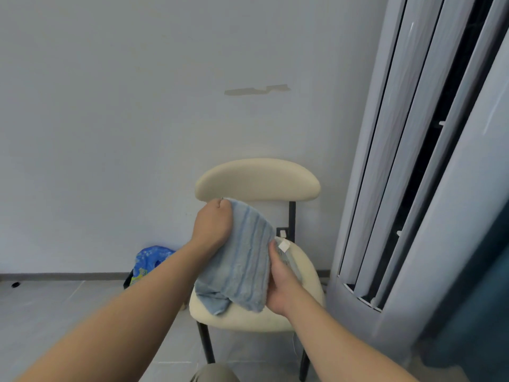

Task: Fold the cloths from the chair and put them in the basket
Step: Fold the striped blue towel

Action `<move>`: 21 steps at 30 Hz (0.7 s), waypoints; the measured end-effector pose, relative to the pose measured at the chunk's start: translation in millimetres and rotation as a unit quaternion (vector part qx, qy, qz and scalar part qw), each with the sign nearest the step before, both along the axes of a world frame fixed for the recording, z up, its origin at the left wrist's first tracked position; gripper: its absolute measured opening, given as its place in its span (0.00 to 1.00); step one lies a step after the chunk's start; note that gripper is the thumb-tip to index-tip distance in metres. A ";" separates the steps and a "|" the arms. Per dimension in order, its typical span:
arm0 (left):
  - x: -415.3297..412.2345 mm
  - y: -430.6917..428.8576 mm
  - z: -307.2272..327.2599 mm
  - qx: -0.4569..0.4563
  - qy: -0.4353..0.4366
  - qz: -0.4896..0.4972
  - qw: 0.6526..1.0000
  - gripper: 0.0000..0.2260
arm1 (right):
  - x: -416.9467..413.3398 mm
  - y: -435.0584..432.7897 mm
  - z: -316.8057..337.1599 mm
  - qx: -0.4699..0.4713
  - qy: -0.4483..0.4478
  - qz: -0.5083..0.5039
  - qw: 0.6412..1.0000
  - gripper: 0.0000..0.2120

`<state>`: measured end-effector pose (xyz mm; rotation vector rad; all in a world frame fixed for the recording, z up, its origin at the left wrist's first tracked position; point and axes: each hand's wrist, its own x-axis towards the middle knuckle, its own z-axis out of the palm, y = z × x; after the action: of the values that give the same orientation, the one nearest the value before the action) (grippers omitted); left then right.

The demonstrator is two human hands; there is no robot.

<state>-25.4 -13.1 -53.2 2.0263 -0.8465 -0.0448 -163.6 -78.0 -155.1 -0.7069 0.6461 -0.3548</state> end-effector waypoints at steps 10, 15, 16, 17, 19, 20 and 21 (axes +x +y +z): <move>21.0 17.6 -51.0 -0.057 0.355 0.071 0.930 0.10 | 11.5 -18.9 6.8 -0.392 0.207 -0.122 0.888 0.23; 21.2 20.2 -85.0 -0.082 0.565 0.006 0.821 0.12 | 24.9 -53.1 -12.0 -0.459 0.245 -0.111 0.847 0.24; 22.0 15.8 -96.4 -0.082 0.579 0.008 0.811 0.12 | 29.4 -60.3 -19.0 -0.463 0.254 -0.106 0.842 0.24; 22.9 10.3 -107.5 -0.090 0.586 0.014 0.805 0.12 | 35.1 -68.3 -27.9 -0.467 0.259 -0.100 0.839 0.23; 29.9 -2.4 -133.3 -0.091 0.566 0.054 0.818 0.15 | 47.2 -81.1 -45.7 -0.474 0.270 -0.074 0.835 0.23; 35.2 -10.0 -147.0 -0.078 0.533 0.075 0.839 0.17 | 54.7 -87.1 -54.2 -0.478 0.277 -0.063 0.831 0.22; 40.3 -17.7 -161.5 -0.058 0.484 0.098 0.868 0.18 | 62.4 -92.5 -62.8 -0.478 0.286 -0.053 0.829 0.22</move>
<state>15.0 -30.8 -214.6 1.6428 0.0048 -0.8042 -101.2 -170.5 -217.9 -1.7931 1.0874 -0.5851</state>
